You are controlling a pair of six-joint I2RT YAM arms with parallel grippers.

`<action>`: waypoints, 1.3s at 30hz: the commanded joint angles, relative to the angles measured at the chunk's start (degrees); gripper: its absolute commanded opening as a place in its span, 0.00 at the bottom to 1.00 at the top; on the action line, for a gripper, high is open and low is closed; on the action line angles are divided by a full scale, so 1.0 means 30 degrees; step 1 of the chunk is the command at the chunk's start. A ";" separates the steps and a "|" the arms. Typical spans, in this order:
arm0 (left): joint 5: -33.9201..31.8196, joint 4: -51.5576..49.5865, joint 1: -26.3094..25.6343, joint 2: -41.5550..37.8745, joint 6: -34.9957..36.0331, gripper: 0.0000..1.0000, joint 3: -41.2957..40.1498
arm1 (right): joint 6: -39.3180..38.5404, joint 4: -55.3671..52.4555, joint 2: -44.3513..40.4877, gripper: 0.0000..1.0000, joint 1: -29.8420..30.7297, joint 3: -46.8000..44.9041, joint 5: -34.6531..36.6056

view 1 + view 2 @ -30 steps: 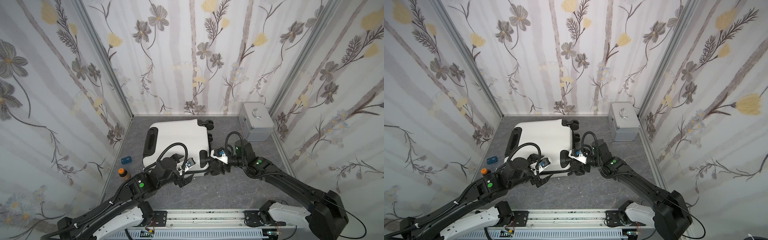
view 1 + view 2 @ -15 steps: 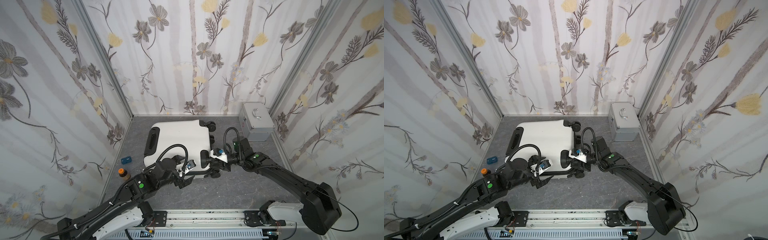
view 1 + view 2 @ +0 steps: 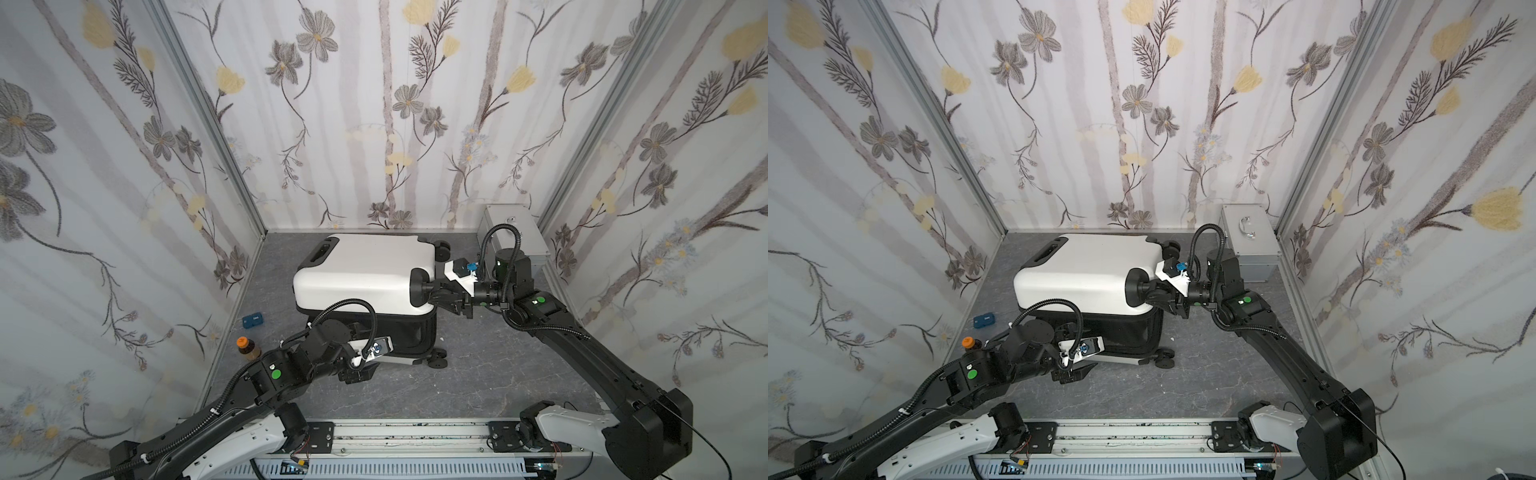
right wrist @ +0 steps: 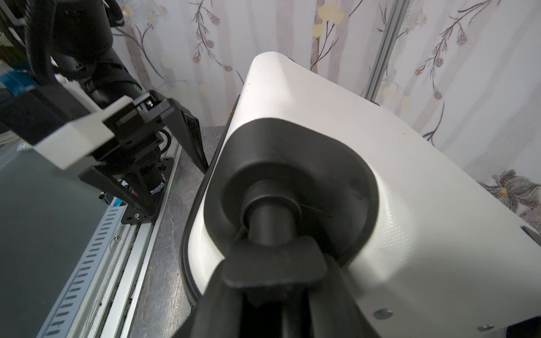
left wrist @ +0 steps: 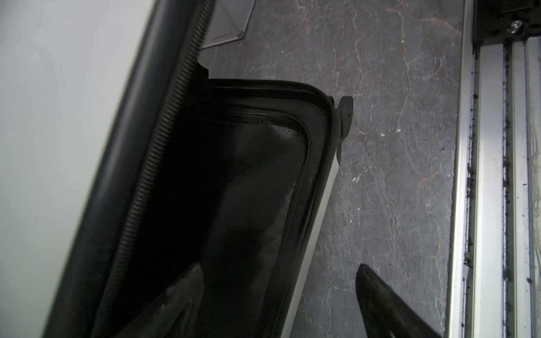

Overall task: Open the suitcase zippers
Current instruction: Open the suitcase at the center of the board.

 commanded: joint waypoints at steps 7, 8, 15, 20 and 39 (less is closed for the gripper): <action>-0.0532 -0.0878 0.0034 0.0892 0.4257 0.86 -0.0569 | 0.6059 0.6916 -0.0120 0.00 -0.1031 0.0440 -0.2914; -0.0471 -0.0773 0.0069 0.0907 0.4568 0.87 -0.0785 | 0.6284 0.7121 -0.0098 0.00 -0.1083 0.0469 -0.2917; 0.0757 -0.2443 0.0692 0.2783 0.5434 0.88 0.0145 | 0.7174 0.7928 -0.0092 0.00 -0.1331 0.0705 -0.3102; 0.0822 -0.3682 0.0868 0.5192 0.5441 0.86 0.1177 | 0.7972 0.8582 0.0123 0.00 -0.1657 0.0817 -0.3355; 0.1085 -0.2282 0.0793 0.8070 0.4597 0.25 0.0503 | 1.1706 1.1372 0.1105 0.00 -0.2387 0.1056 -0.2250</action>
